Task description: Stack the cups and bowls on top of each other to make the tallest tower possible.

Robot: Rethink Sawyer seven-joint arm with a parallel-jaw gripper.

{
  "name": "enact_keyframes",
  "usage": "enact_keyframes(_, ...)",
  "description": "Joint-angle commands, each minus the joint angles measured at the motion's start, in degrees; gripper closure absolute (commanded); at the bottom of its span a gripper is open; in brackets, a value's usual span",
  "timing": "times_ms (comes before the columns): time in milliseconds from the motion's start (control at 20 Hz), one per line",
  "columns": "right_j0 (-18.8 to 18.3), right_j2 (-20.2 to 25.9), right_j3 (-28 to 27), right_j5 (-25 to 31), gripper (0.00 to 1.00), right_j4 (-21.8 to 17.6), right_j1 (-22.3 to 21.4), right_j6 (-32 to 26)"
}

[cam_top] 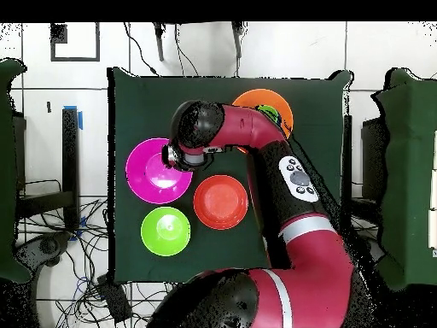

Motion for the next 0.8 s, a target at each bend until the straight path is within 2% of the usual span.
enact_keyframes(50, -1.21, 3.23, 0.09, -3.83, 0.0, -5.67, 3.15, -10.71)
enact_keyframes(800, -4.32, 4.56, 1.72, -2.89, 0.0, -7.83, 0.3, -10.54)
